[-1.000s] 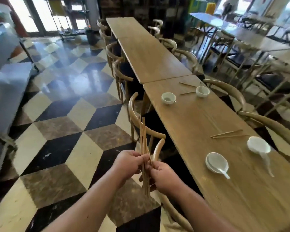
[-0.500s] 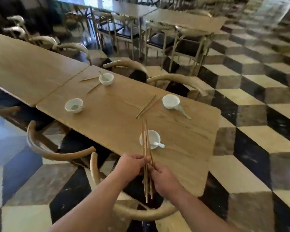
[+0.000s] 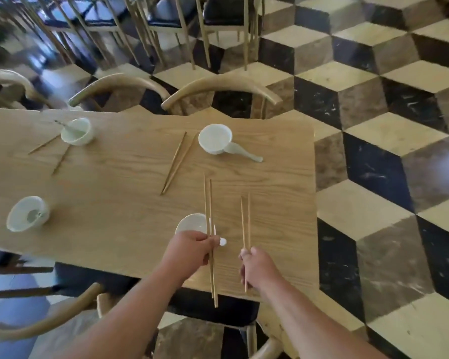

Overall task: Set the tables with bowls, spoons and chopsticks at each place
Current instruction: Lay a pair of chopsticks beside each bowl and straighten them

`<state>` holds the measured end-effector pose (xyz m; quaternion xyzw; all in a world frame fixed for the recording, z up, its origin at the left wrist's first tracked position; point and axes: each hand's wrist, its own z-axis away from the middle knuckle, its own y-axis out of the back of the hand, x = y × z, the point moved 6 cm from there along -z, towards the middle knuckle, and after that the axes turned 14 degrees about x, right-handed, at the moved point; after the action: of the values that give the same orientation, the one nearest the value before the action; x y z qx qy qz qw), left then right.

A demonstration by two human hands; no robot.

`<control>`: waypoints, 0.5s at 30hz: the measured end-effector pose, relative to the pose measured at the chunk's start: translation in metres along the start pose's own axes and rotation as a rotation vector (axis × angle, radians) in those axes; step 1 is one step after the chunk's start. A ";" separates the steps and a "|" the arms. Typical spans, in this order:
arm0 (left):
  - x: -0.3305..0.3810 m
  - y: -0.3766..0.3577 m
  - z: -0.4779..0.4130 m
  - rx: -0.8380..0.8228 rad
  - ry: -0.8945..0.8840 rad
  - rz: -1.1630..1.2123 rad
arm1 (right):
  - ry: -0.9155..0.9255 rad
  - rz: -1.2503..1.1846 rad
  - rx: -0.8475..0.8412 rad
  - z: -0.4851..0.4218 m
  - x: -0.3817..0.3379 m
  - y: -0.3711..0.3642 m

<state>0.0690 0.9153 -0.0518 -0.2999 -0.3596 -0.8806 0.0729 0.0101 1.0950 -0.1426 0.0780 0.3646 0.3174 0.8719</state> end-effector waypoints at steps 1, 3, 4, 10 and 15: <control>0.002 0.000 -0.006 -0.005 -0.004 -0.006 | 0.003 0.006 0.020 -0.004 -0.002 -0.003; 0.004 0.000 -0.018 -0.020 -0.013 -0.009 | 0.034 0.052 0.068 -0.009 -0.008 -0.004; 0.005 0.000 -0.024 -0.031 -0.021 -0.007 | 0.040 0.075 0.084 -0.012 -0.009 -0.003; 0.016 0.003 -0.046 -0.133 -0.061 0.036 | 0.085 0.175 0.242 0.011 -0.033 0.029; 0.017 0.047 -0.067 -0.214 -0.112 0.142 | 0.272 -0.022 0.351 0.061 -0.108 -0.008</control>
<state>0.0401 0.8373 -0.0517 -0.3796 -0.2448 -0.8884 0.0824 -0.0019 1.0288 -0.0378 0.1814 0.5292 0.2471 0.7912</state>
